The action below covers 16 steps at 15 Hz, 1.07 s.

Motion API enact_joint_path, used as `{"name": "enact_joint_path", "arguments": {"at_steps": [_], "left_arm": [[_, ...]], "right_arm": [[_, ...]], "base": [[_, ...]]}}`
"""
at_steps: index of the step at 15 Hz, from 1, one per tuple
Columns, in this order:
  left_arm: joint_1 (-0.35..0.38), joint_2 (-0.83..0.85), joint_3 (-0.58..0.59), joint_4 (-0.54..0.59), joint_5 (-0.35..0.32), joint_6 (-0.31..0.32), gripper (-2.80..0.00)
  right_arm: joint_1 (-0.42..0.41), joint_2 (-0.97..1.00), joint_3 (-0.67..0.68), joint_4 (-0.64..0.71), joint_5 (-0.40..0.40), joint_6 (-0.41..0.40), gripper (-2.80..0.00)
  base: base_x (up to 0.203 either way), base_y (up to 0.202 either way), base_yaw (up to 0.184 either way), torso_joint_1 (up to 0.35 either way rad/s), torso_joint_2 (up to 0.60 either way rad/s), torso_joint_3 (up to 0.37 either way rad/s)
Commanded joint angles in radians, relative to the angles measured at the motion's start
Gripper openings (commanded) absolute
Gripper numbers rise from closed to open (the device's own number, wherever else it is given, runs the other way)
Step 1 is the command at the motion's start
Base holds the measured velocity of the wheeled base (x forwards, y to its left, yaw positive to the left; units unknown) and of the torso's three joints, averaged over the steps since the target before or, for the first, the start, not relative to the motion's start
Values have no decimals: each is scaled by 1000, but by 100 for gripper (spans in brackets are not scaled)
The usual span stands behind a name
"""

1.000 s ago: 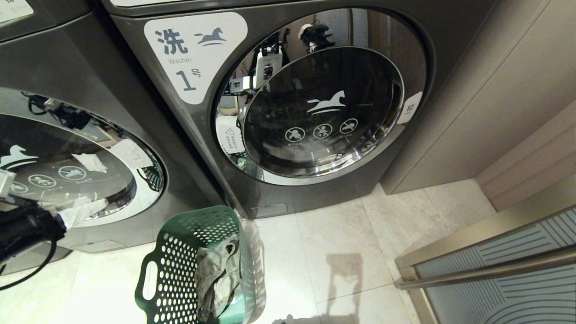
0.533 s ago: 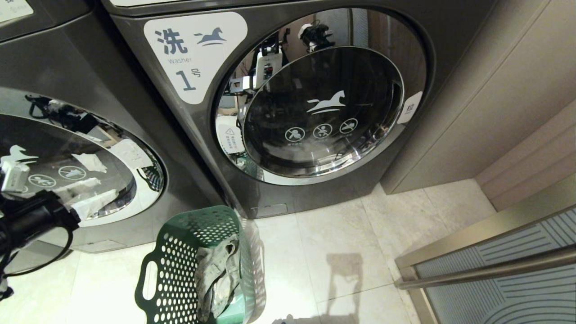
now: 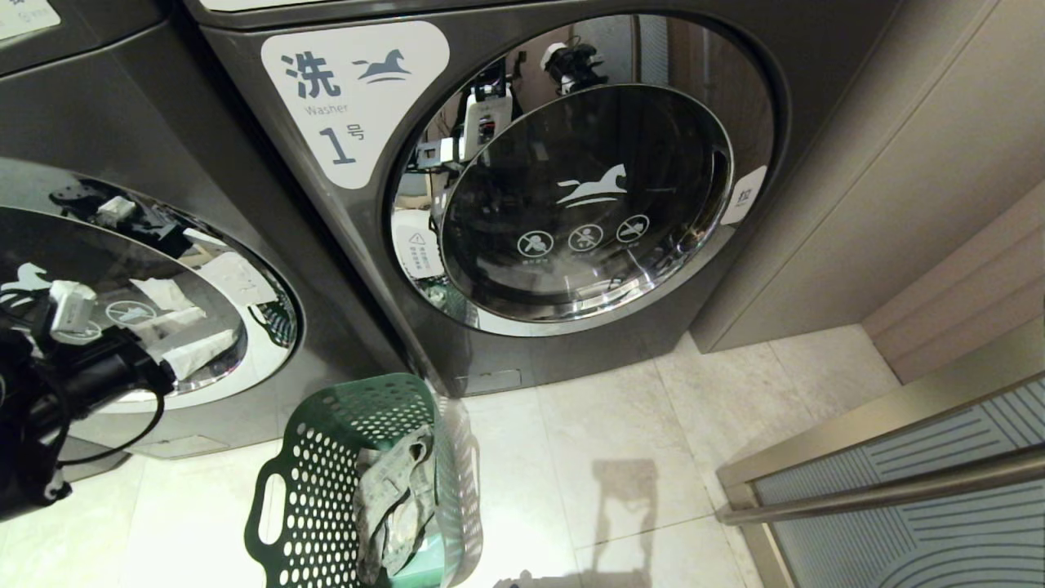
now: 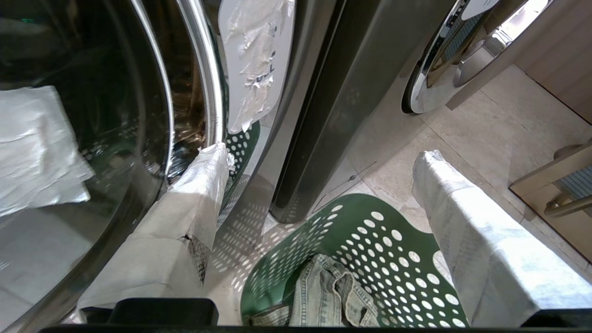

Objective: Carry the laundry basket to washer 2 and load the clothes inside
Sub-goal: Open the lid of the washing machine

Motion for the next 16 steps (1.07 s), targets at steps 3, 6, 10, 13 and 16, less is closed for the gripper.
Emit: {"name": "enact_joint_path", "arguments": {"at_steps": [3, 6, 10, 13, 16], "left_arm": [[-23, 54, -104, -9, 3, 2, 0], [-34, 72, -139, -9, 10, -4, 0], [-67, 103, -195, -9, 11, -4, 0], [-101, 120, -211, -9, 26, -3, 0], [-125, 152, -270, -9, 69, -4, 0]], "right_arm": [[1, 2, 0, 0, 1, 0, -280], [1, 2, 0, 0, 0, 0, -280], [0, 2, 0, 0, 0, 0, -280], [0, 2, 0, 0, 0, 0, -280], [1, 2, 0, 0, 0, 0, -280]], "base": [[0, 0, 0, 0, 0, 0], [0, 0, 0, 0, 0, 0], [0, 0, 0, 0, 0, 0], [0, 0, 0, 0, 0, 0], [0, 0, 0, 0, 0, 0]]}}
